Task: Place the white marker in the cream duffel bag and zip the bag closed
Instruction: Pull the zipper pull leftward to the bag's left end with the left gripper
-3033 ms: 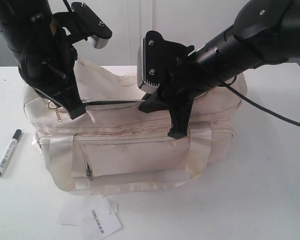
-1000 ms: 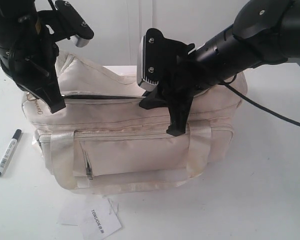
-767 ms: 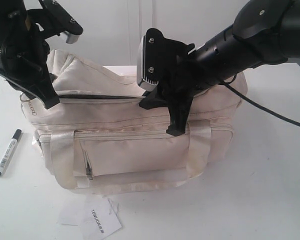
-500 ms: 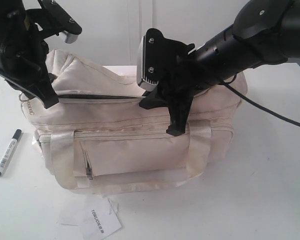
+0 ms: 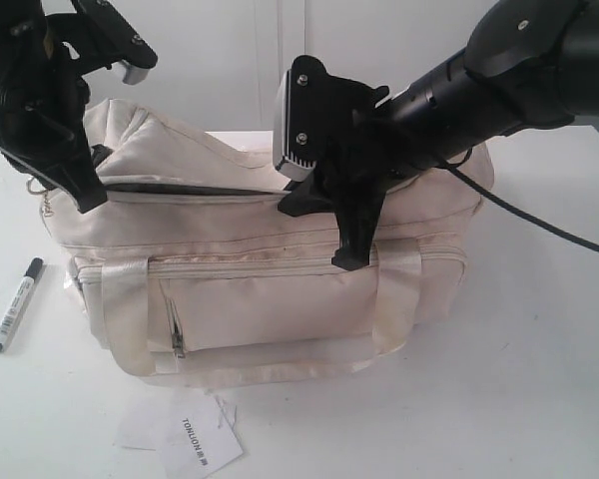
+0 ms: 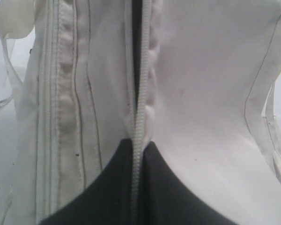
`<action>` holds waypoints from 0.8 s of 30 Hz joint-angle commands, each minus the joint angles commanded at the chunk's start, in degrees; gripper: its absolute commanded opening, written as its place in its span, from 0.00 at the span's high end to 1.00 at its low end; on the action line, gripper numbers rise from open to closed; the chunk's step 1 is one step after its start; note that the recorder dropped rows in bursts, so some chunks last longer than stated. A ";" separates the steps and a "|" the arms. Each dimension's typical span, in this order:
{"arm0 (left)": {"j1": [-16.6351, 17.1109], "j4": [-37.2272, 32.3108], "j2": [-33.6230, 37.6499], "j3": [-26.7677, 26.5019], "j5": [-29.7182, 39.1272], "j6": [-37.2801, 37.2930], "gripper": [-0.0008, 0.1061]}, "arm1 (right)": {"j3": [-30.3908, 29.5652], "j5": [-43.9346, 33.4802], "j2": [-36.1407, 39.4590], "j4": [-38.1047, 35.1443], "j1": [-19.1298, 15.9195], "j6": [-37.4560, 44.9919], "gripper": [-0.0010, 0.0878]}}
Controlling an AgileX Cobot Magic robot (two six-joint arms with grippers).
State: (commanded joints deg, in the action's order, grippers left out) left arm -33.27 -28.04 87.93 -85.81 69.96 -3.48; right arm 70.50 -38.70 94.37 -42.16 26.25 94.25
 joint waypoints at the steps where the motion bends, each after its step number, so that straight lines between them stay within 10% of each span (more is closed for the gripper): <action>1: 0.00 -0.26 0.00 0.00 0.00 0.00 0.99 | 0.00 0.00 0.00 0.00 0.00 0.00 0.99; 24: 0.13 -4.79 0.10 0.00 0.00 0.21 0.99 | 0.00 -0.92 0.00 0.81 0.00 0.00 0.99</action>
State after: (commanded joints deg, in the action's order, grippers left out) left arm -33.14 -32.83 88.03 -85.81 69.96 -3.27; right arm 70.50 -39.62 94.37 -41.34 26.25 94.25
